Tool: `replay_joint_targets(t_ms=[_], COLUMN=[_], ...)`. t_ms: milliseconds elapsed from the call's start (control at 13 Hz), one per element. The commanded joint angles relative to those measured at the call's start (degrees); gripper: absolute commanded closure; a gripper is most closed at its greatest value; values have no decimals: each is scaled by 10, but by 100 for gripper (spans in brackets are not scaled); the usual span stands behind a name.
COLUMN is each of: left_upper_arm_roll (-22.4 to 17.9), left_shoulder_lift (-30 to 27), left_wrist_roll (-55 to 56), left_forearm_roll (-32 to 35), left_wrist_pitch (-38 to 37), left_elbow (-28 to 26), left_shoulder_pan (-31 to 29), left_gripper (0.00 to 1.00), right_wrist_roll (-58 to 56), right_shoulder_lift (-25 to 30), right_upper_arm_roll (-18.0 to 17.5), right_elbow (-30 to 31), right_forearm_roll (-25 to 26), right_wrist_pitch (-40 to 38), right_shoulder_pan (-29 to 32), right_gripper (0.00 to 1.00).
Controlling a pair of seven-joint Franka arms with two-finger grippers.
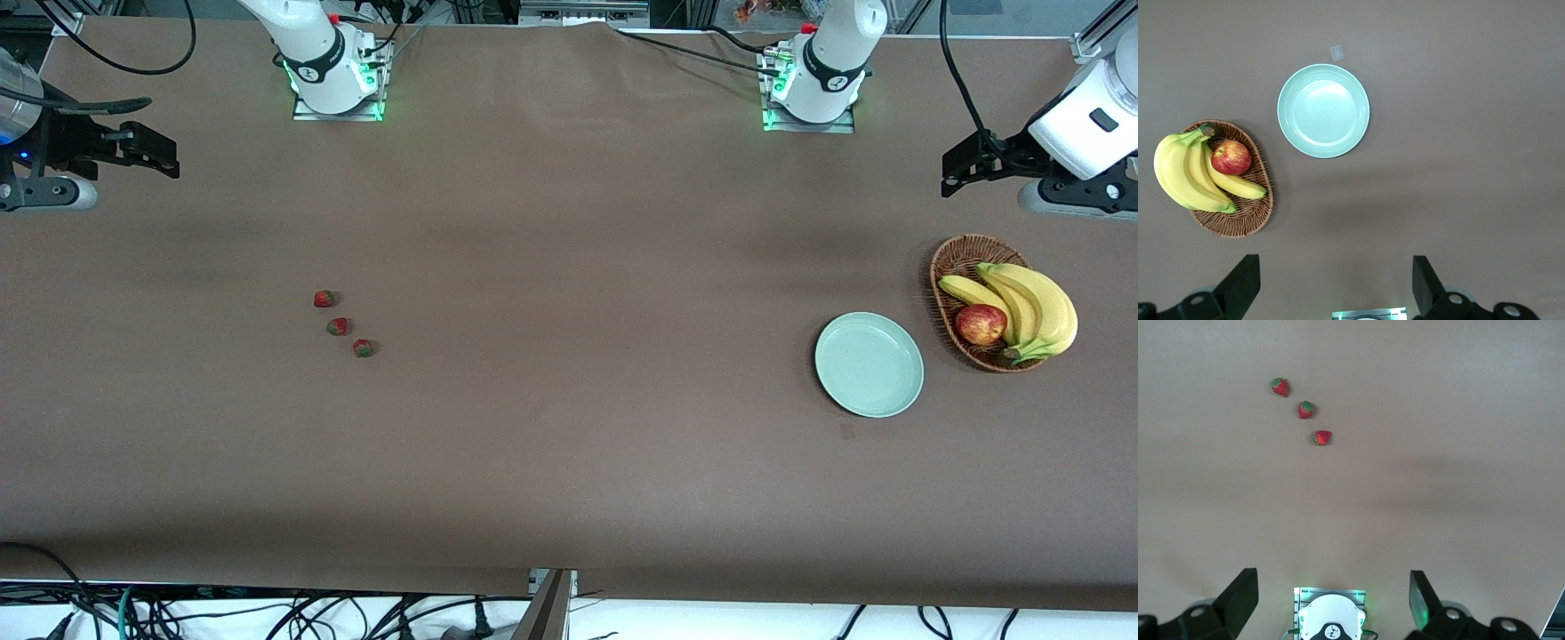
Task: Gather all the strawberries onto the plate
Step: 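Move the right gripper out toward the three strawberries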
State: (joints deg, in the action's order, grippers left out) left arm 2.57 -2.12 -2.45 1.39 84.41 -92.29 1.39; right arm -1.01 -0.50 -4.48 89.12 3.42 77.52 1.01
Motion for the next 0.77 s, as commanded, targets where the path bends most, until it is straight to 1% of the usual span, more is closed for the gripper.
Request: replay_joint_targets(t_ms=[0,154,695], left_upper_arm_roll=[3,3,5], left_shoulder_lift=[-4,-4,-4], left_wrist_roll=[4,4,5], left_forearm_roll=[-2,-2,-2], left_wrist_pitch=[-11,-12,-11], left_elbow=[7,7,7], left_shoulder_pan=[-3,-3,-3], left_gripper=[0,0,0], right_wrist_roll=[0,0,0], right_shoulder_lift=[-5,-5,-5], right_upper_arm_roll=[-4,-4,-3], right_elbow=[-13,-13,-13], right_forearm_roll=[-3,-17,-18], right_wrist_pitch=[-4,-4,-2], right_shoulder_pan=[7,8,10], right_gripper=[0,0,0])
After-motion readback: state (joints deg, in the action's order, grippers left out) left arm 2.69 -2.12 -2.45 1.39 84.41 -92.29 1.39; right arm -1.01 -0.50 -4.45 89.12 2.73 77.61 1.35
